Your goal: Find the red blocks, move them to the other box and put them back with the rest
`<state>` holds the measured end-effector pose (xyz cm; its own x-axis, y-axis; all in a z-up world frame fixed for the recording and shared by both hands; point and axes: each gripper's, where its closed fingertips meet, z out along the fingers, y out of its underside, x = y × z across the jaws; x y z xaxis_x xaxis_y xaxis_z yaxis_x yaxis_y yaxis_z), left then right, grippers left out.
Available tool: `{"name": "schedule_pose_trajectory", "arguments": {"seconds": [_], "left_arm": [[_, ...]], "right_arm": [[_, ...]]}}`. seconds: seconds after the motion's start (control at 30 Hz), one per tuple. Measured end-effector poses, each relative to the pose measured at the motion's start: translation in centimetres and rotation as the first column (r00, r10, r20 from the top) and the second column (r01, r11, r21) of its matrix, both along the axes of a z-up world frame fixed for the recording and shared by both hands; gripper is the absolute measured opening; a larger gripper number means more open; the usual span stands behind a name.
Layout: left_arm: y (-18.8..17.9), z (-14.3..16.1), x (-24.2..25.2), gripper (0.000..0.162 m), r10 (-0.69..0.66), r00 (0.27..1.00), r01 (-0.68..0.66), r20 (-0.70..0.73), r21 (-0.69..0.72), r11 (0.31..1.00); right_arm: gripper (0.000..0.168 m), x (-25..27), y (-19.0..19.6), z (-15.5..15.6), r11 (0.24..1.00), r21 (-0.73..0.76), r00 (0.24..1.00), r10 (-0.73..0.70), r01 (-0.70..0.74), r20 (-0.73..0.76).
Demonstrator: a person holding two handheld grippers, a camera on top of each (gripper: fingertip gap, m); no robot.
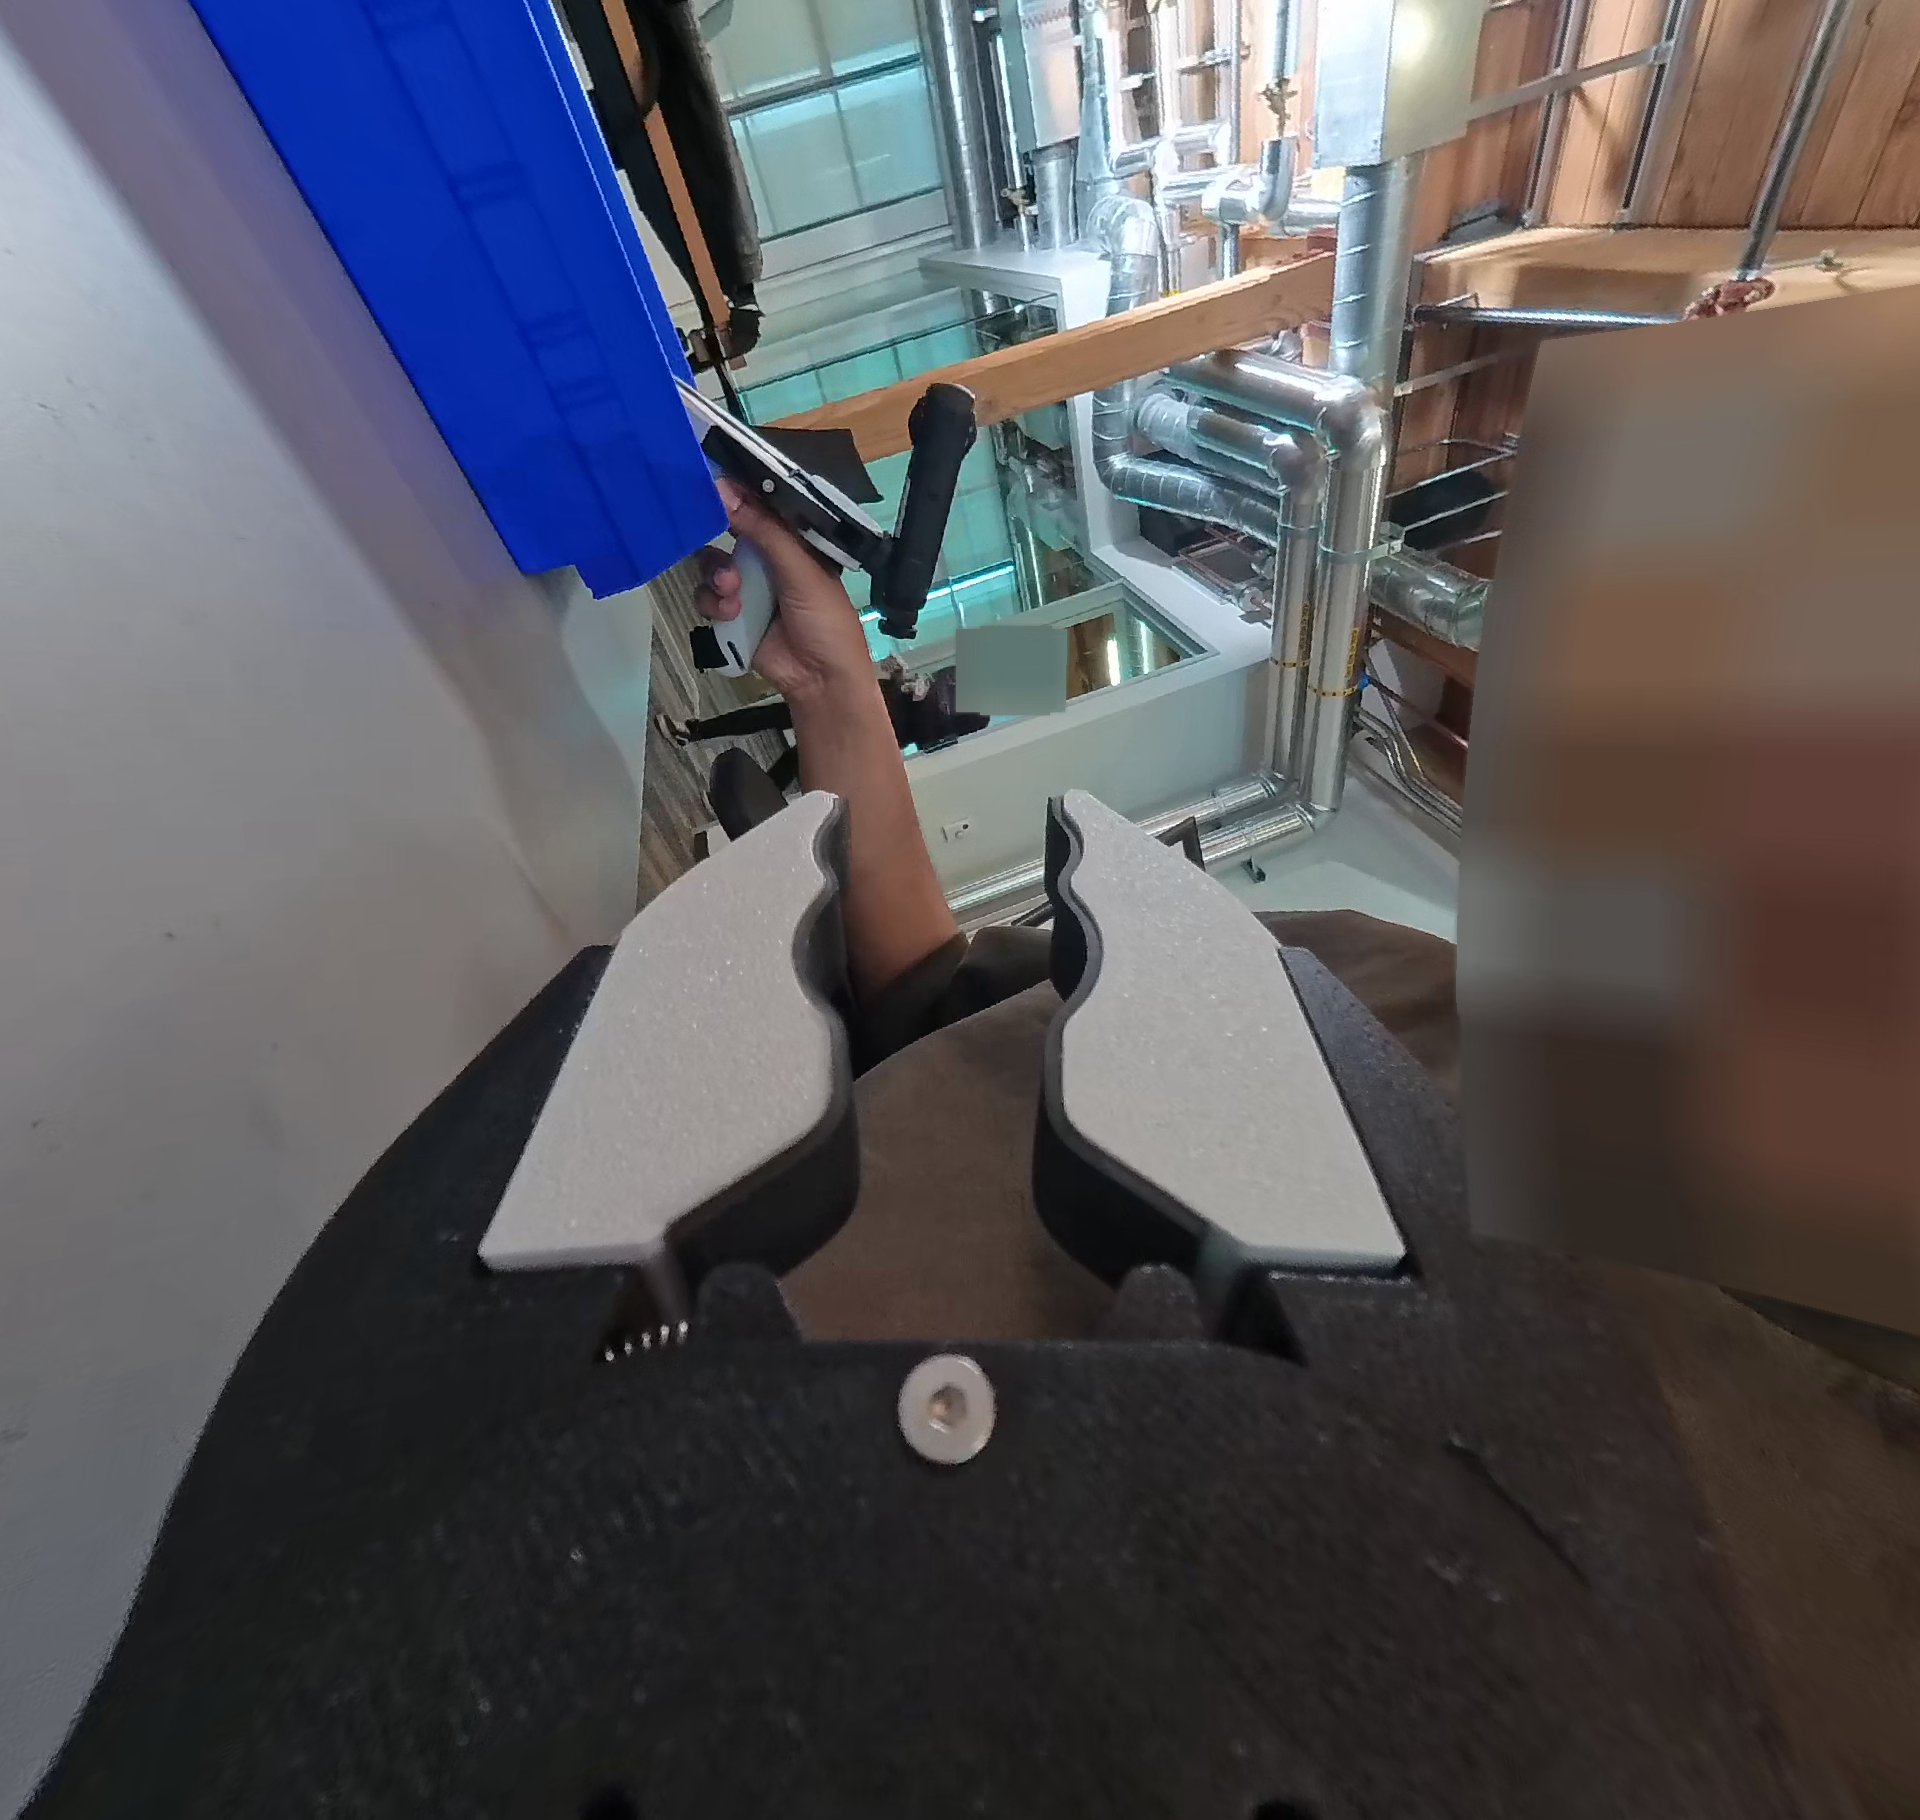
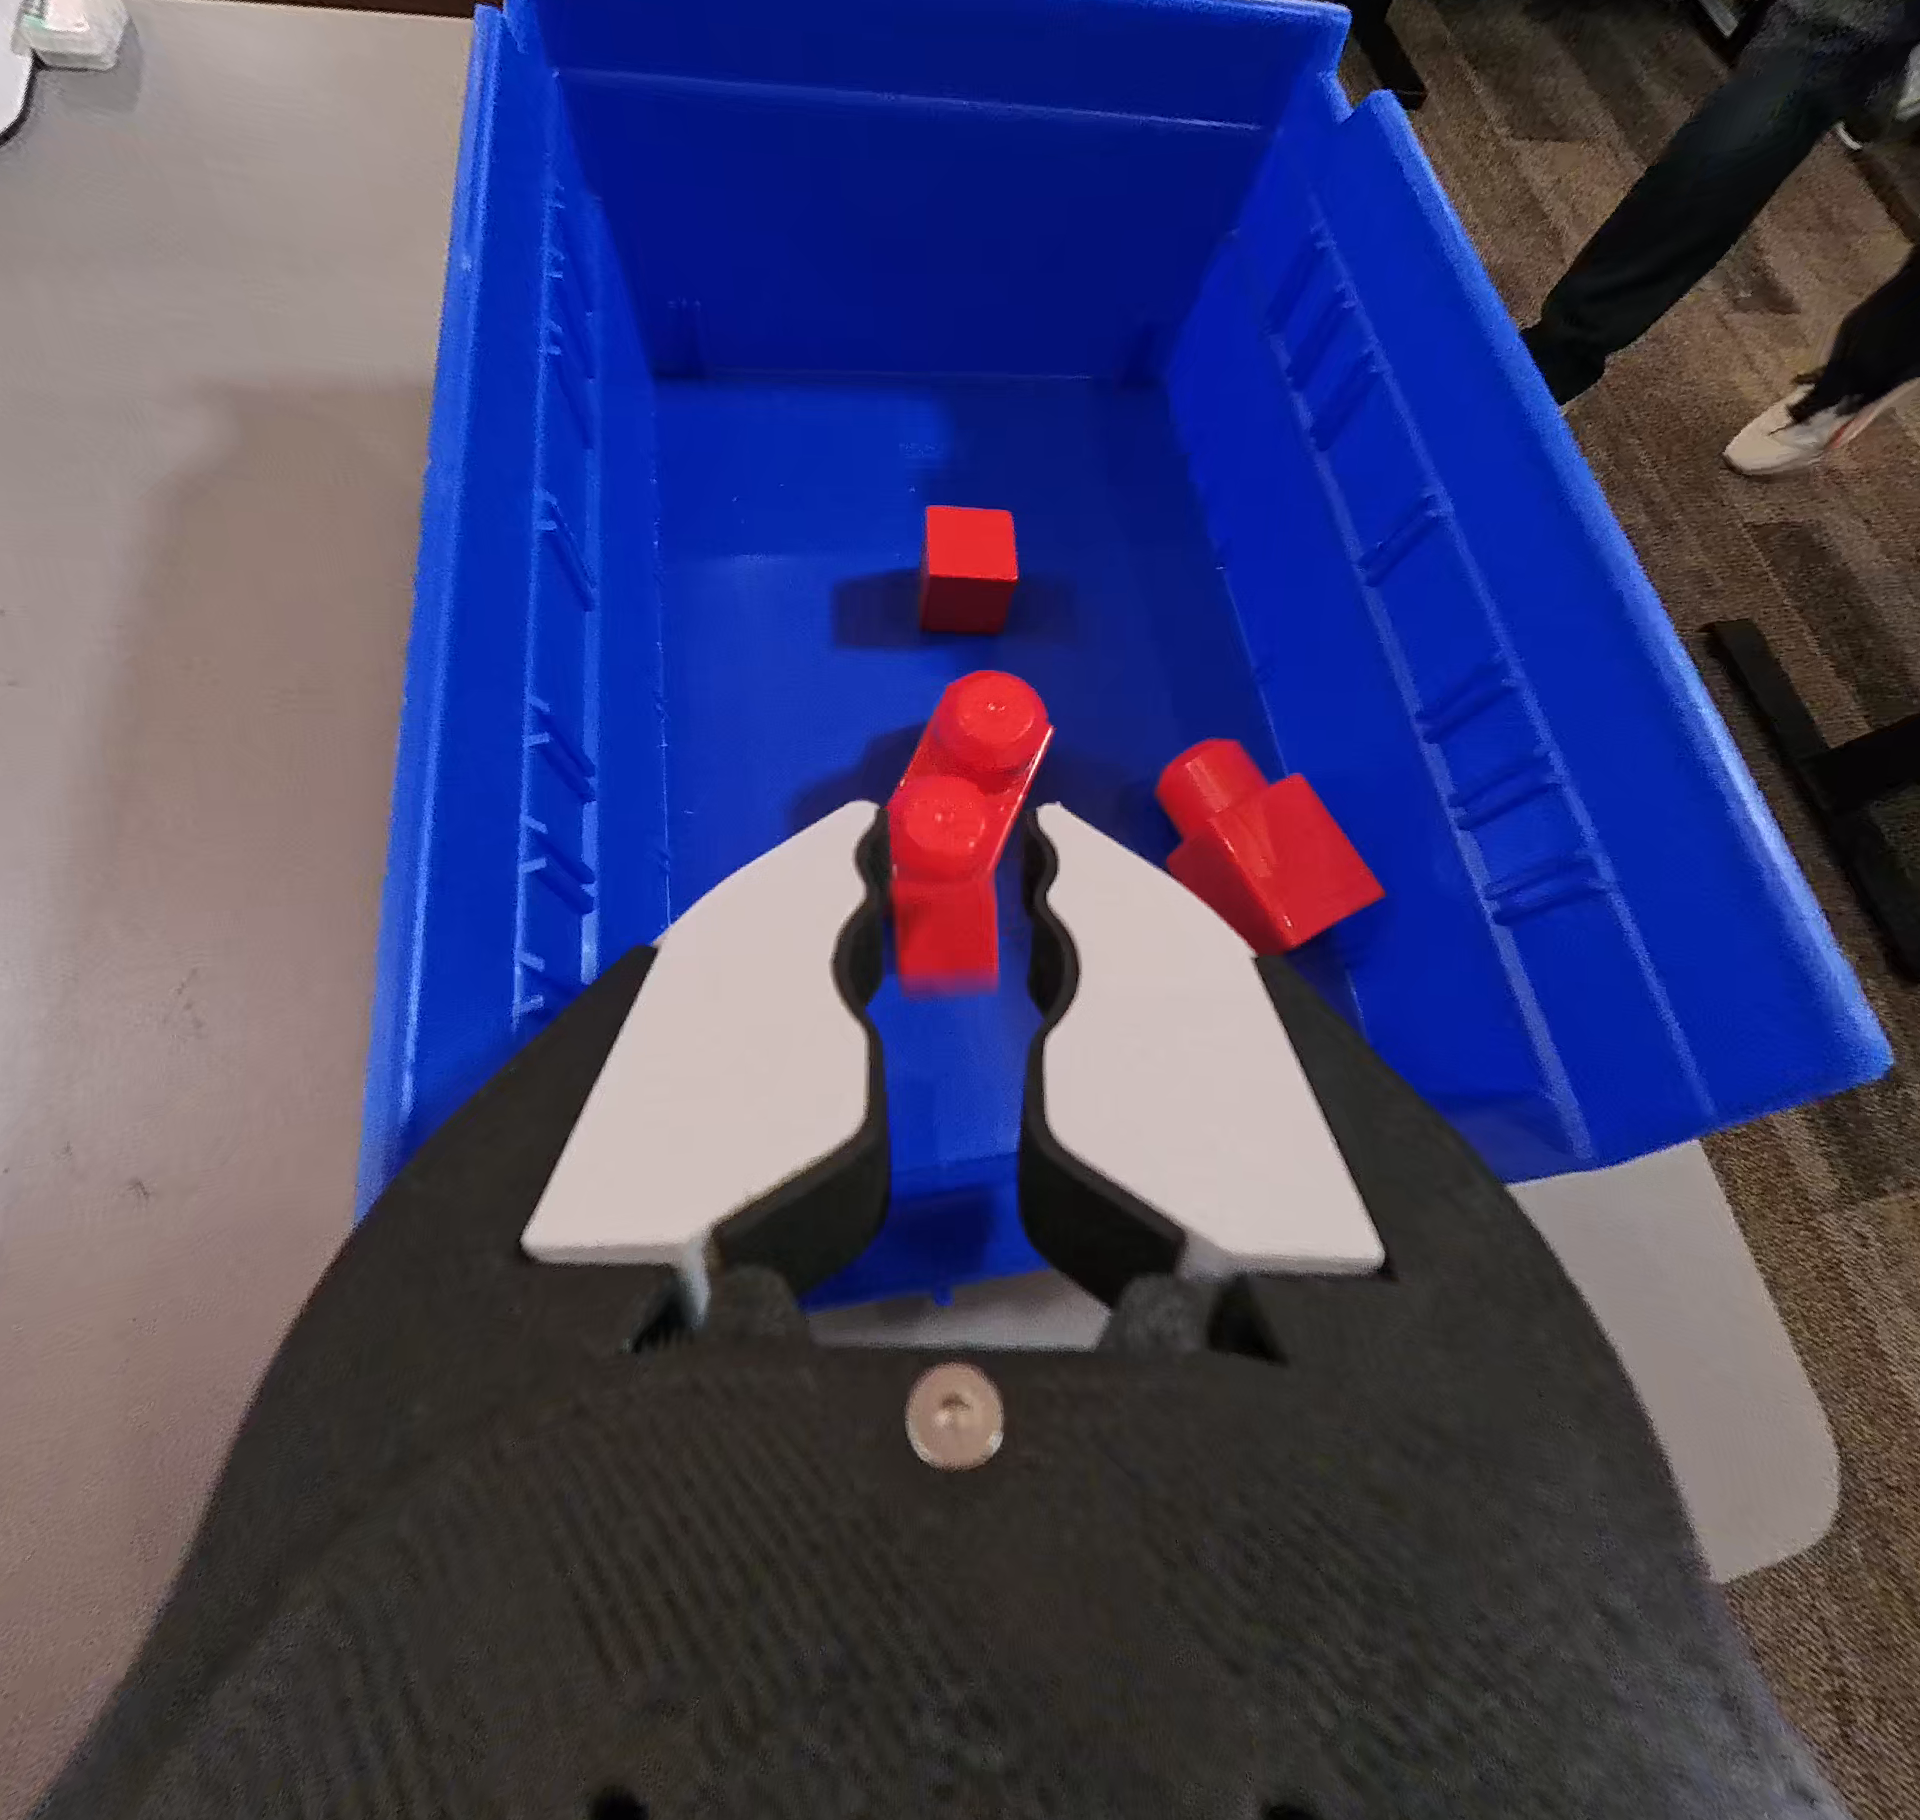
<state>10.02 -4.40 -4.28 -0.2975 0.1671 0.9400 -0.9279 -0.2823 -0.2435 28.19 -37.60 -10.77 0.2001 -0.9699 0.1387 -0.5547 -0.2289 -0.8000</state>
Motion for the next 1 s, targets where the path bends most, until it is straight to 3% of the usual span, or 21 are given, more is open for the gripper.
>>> {"name": "schedule_pose_trajectory", "arguments": {"seconds": [0.17, 0.3, 0.47, 0.57, 0.7, 0.8, 0.9, 1.0], "left_arm": [[-0.1, -0.1, 0.0, 0.036, 0.004, 1.000, -0.004, 0.007, 0.014, 1.000], [-0.2, -0.5, 0.1, 0.035, 0.018, 1.000, -0.019, 0.026, 0.056, 0.998], [0.3, -1.3, 1.1, 0.031, 0.084, 0.992, -0.099, 0.091, 0.168, 0.981], [1.9, -2.1, 2.6, 0.032, 0.158, 0.963, -0.225, 0.218, 0.327, 0.918], [7.3, -3.3, 5.9, 0.035, 0.232, 0.858, -0.488, 0.457, 0.587, 0.646], [13.7, 0.8, 7.1, 0.039, 0.290, 0.746, -0.654, 0.600, 0.573, 0.495], [23.7, 6.0, 7.4, 0.039, 0.410, 0.577, -0.816, 0.706, 0.522, 0.249], [35.5, 7.5, 5.5, 0.040, 0.496, 0.450, -0.834, 0.742, 0.548, -0.063]], "right_arm": [[0.025, 0.2, 0.7, 2.2, 1.000, 0.025, 0.995, 0.016, -0.018, 0.100], [0.025, -0.4, 4.1, 5.5, 0.991, 0.079, 0.975, 0.093, -0.111, 0.203], [0.019, -2.6, 11.1, 8.0, 0.961, 0.043, 0.927, 0.252, -0.274, 0.279], [0.018, -5.1, 17.3, 8.0, 0.888, 0.128, 0.871, 0.391, -0.442, 0.298], [0.019, -9.3, 24.9, 4.5, 0.736, 0.257, 0.780, 0.589, -0.626, 0.213], [0.020, -11.0, 27.6, 2.4, 0.688, 0.187, 0.713, 0.685, -0.701, 0.153], [0.019, -11.2, 28.5, 2.1, 0.679, 0.133, 0.692, 0.707, -0.722, 0.148], [0.019, -11.4, 29.2, 2.3, 0.658, 0.198, 0.686, 0.713, -0.726, 0.147]]}}
